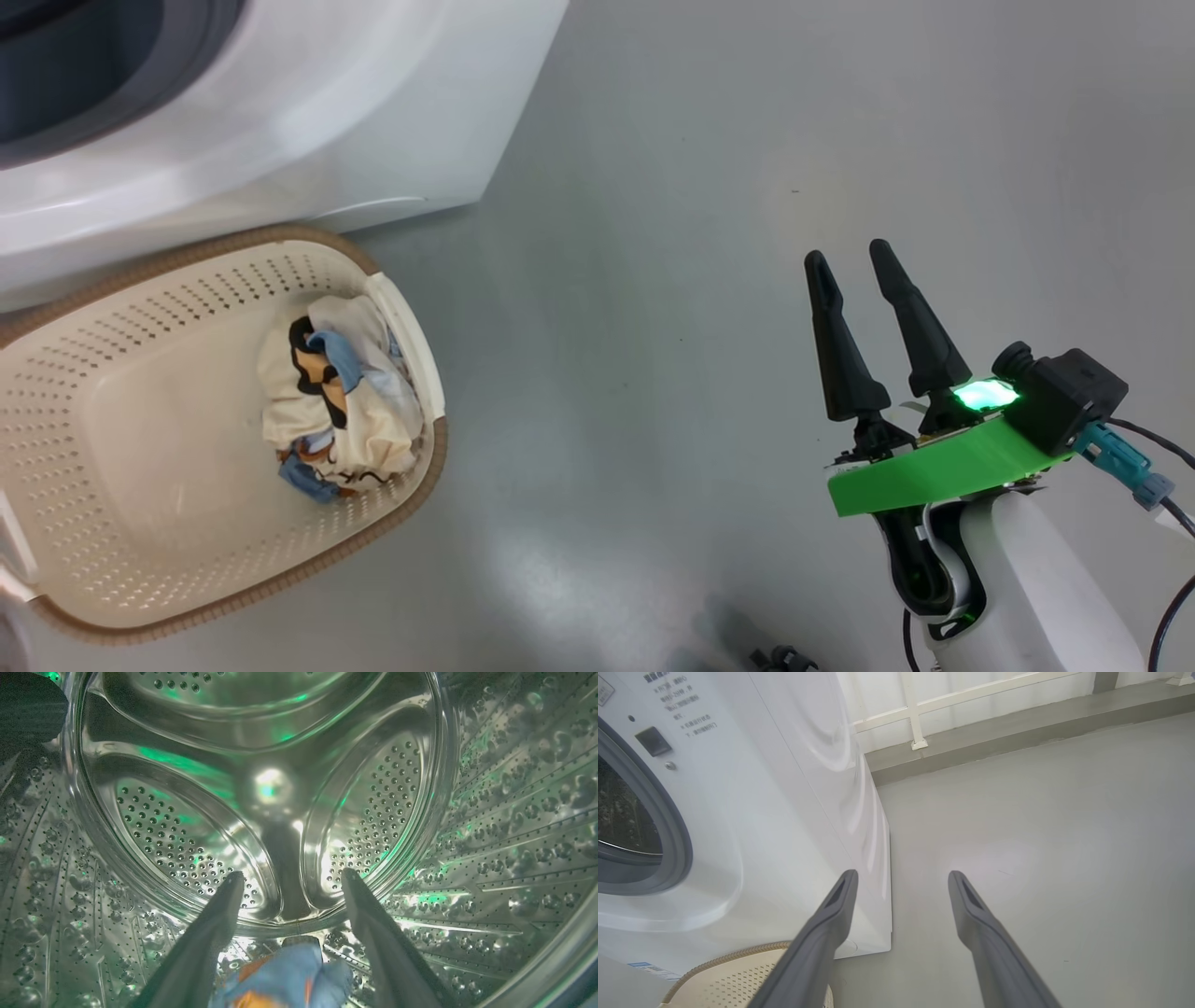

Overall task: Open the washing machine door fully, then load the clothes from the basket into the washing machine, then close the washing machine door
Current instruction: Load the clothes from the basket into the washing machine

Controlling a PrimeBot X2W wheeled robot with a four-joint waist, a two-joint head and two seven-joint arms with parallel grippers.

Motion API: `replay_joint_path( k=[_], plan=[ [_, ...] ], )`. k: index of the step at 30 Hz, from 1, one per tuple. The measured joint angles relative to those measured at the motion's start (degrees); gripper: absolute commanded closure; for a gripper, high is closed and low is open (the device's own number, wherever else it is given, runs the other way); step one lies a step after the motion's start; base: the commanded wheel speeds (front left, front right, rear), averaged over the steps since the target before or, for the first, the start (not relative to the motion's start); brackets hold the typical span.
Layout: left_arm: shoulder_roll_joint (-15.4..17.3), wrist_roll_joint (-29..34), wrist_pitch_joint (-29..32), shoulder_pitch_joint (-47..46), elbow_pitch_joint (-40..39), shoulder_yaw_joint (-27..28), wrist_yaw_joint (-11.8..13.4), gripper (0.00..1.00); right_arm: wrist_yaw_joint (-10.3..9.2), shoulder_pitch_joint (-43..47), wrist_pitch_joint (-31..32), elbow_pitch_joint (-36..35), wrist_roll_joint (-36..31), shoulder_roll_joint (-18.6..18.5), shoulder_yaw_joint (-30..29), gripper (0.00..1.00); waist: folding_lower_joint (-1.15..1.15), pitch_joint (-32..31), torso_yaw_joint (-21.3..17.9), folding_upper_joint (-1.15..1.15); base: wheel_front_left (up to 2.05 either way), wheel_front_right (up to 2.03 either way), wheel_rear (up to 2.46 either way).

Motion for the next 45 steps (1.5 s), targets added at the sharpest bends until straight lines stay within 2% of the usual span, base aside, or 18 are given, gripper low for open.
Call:
replay_joint_path(
  k=[14, 29, 45],
  plan=[
    [-4.5, 0.4, 0.0, 8.1, -1.2, 1.3, -1.6, 0.00, 0.00, -0.1, 0.0, 0.4, -1.8, 0.0, -1.7, 0.00, -0.01, -2.4, 3.1, 0.00, 0.00, 0.00, 0.00],
    [-11.2, 0.0, 0.0, 22.3, -9.5, 3.0, -1.7, 0.00, 0.00, 0.0, 0.0, 1.6, -6.0, -0.1, -4.2, 0.00, -0.01, -7.3, 8.2, 0.00, 0.00, 0.00, 0.00],
    [-14.5, 0.1, 0.0, 36.6, -18.0, -0.5, -2.0, 0.00, 0.00, 3.2, 0.0, 3.4, -7.7, -1.5, -5.6, 0.00, -0.01, -14.2, 13.6, 0.00, 0.00, 0.00, 0.00]
  ],
)
